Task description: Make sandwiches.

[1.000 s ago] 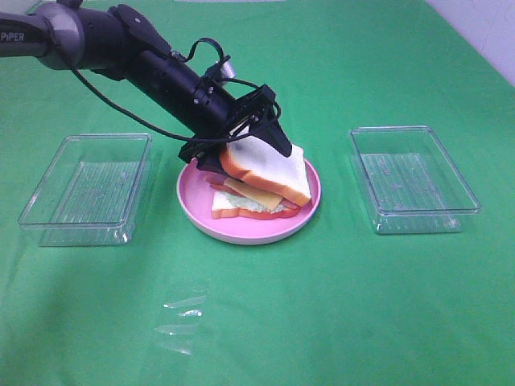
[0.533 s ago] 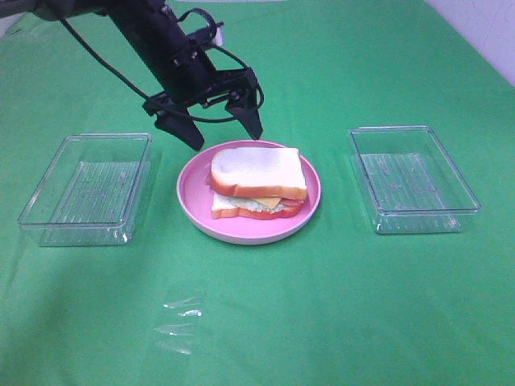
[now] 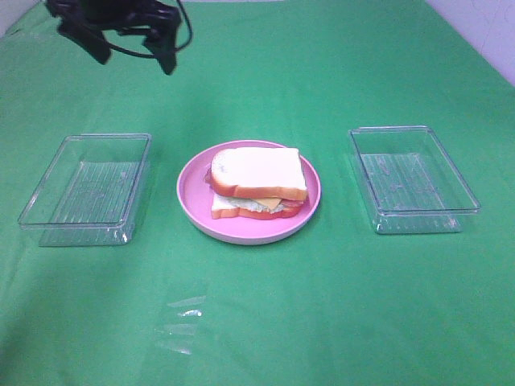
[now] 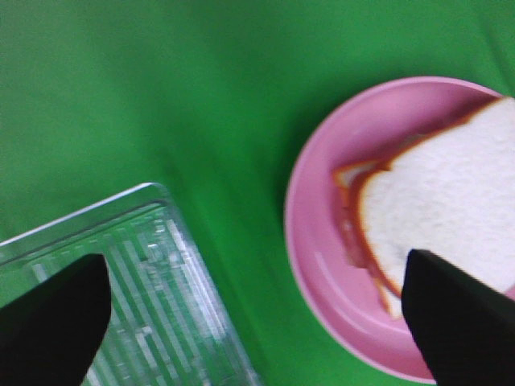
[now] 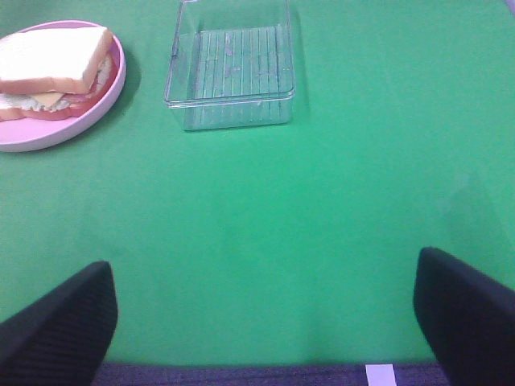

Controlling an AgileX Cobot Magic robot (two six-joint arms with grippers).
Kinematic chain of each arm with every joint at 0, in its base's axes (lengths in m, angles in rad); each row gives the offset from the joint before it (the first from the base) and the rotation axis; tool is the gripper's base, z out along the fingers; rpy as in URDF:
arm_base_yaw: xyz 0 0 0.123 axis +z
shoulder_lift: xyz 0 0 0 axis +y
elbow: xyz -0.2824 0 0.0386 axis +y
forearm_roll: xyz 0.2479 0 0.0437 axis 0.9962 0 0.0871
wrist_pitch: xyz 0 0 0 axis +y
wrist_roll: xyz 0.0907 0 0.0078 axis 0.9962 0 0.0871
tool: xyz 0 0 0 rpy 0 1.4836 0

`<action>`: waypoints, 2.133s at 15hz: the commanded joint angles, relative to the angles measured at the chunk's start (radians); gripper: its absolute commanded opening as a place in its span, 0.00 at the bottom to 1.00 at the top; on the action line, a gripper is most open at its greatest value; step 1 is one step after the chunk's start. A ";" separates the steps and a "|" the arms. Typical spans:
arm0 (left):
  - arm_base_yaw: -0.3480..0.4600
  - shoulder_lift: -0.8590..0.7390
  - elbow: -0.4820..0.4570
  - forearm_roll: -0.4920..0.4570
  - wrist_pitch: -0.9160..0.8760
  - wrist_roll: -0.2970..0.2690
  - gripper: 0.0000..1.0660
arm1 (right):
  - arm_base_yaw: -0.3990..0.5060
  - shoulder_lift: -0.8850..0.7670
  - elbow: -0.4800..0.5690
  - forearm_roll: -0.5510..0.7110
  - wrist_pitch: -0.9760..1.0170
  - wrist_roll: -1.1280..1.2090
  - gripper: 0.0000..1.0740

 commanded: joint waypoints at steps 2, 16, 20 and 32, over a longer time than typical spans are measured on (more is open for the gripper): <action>0.223 -0.112 0.135 0.019 0.103 0.019 0.84 | 0.001 -0.031 0.002 0.005 -0.003 0.002 0.89; 0.417 -0.457 0.637 -0.076 0.103 0.159 0.84 | 0.001 -0.031 0.002 0.005 -0.003 0.002 0.89; 0.417 -0.900 1.065 -0.078 0.093 0.207 0.84 | 0.001 -0.031 0.002 0.005 -0.003 0.002 0.89; 0.417 -2.010 1.523 -0.090 -0.040 0.202 0.84 | 0.001 -0.031 0.002 0.005 -0.003 0.002 0.89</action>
